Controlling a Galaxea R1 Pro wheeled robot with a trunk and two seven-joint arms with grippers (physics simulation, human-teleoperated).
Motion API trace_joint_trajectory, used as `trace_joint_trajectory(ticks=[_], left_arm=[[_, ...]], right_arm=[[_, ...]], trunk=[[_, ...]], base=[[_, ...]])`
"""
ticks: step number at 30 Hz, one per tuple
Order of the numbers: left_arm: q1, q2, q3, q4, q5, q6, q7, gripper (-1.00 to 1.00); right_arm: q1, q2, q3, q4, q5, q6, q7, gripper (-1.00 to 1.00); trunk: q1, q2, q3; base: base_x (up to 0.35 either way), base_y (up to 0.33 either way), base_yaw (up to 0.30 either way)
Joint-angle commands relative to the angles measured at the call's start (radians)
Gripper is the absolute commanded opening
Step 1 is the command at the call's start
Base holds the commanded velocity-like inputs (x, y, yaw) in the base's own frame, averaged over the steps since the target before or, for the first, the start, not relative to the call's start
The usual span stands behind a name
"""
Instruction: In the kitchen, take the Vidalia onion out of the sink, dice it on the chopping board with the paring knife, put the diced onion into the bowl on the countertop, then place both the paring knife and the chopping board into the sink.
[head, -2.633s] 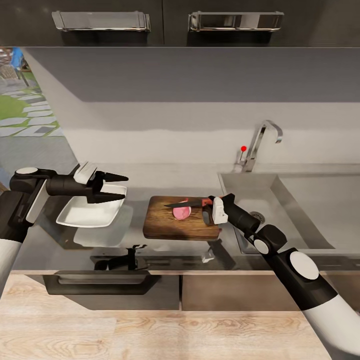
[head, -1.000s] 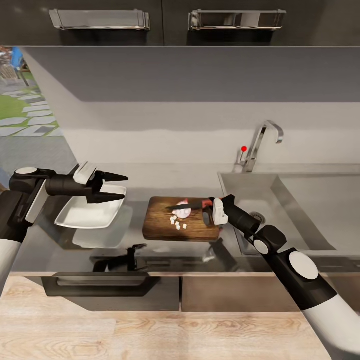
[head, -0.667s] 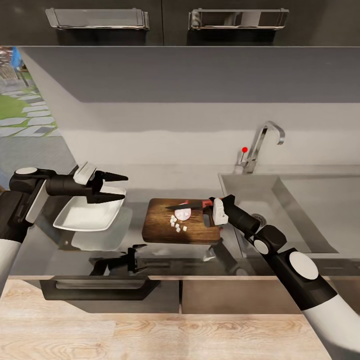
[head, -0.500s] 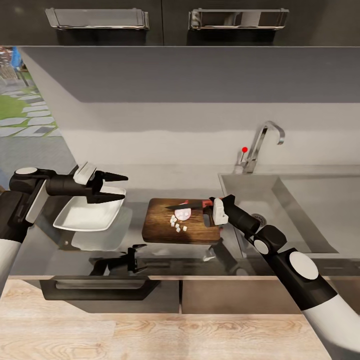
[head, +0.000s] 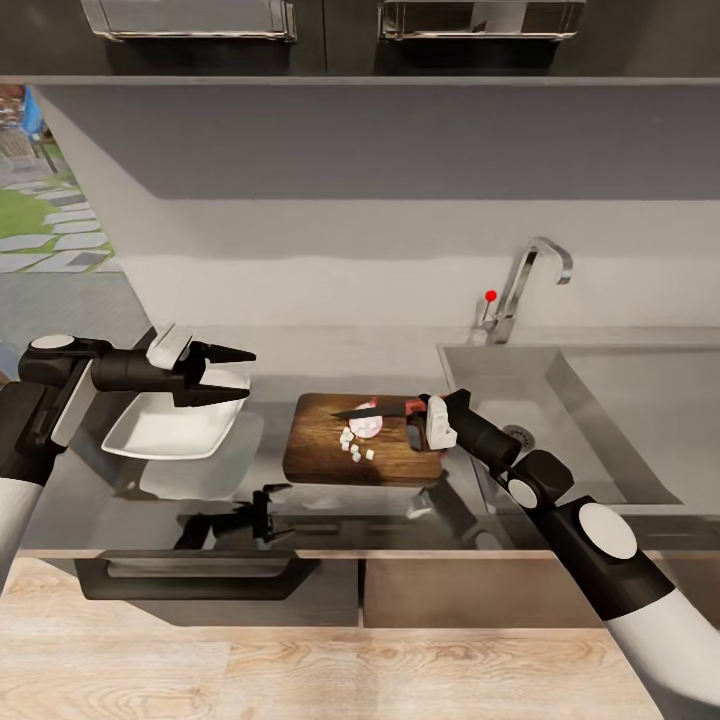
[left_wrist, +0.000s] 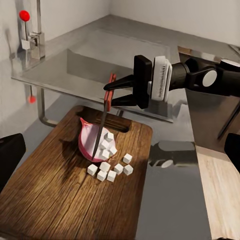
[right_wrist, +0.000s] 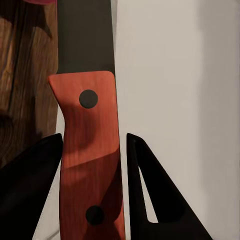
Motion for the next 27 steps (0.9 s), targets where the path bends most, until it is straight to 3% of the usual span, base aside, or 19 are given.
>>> trace_joint_trajectory(ticks=[1,9,27], left_arm=[[-0.001,0.001,-0.003,0.000,0.005,0.011,-0.001,1.00],[-0.001,0.001,-0.003,0.000,0.005,0.011,-0.001,1.00],[-0.001,0.002,-0.003,0.002,0.005,0.011,-0.001,1.00]], right_arm=[[-0.001,0.000,0.000,-0.001,0.007,-0.003,0.002,-1.00],[-0.001,0.000,0.000,-0.001,0.007,-0.002,0.002,-1.00],[-0.001,0.000,0.001,-0.001,0.007,-0.002,0.002,-1.00]], trunk=[[0.000,-0.001,-0.001],[0.019,-0.036,-0.017],[0.027,-0.050,-0.023]], base=[[0.000,0.000,0.000],[0.000,0.000,0.000],[0.000,0.000,0.000]])
